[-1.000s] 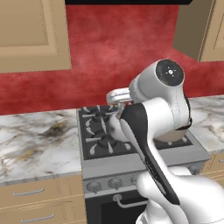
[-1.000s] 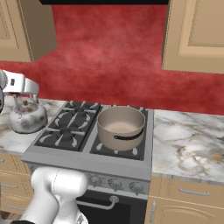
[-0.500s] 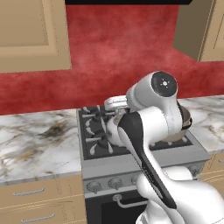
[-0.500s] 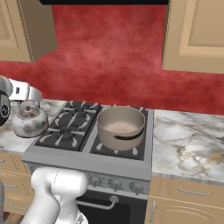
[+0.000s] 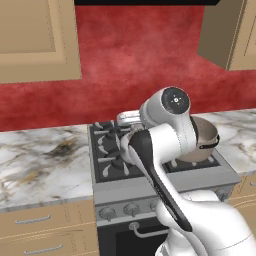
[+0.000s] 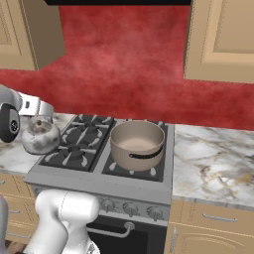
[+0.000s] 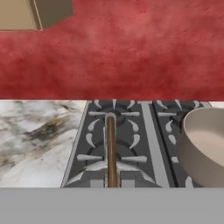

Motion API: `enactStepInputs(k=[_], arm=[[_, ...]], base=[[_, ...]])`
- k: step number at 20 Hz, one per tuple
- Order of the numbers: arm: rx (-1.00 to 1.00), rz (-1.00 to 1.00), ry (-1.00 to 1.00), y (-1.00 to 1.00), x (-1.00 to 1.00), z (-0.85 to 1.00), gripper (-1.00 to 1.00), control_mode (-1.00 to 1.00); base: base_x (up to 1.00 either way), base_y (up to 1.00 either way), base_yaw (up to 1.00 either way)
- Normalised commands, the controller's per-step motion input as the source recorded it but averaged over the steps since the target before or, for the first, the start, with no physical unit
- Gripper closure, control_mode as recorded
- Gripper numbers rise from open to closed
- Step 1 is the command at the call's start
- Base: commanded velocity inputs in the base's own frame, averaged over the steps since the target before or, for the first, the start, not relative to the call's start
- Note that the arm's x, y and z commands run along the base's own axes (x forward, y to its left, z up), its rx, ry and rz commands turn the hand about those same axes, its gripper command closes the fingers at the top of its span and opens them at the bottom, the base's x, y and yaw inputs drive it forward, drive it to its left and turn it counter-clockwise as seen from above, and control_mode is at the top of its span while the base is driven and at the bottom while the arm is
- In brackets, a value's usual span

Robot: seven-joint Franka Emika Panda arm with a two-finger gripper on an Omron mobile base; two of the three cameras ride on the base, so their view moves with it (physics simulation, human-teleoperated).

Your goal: Pick the kettle from the counter and place it on a stove burner. Then turn the burner on.

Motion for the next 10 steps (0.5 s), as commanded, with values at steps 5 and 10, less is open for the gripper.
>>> enactStepInputs(k=[5, 10], arm=[[0.00, -0.05, 0.00, 0.00, 0.38, -0.12, 1.00, -1.00], [0.00, -0.05, 0.01, 0.00, 0.38, -0.10, 1.00, -1.00]], base=[[0.00, 0.00, 0.00], [0.00, 0.00, 0.00]])
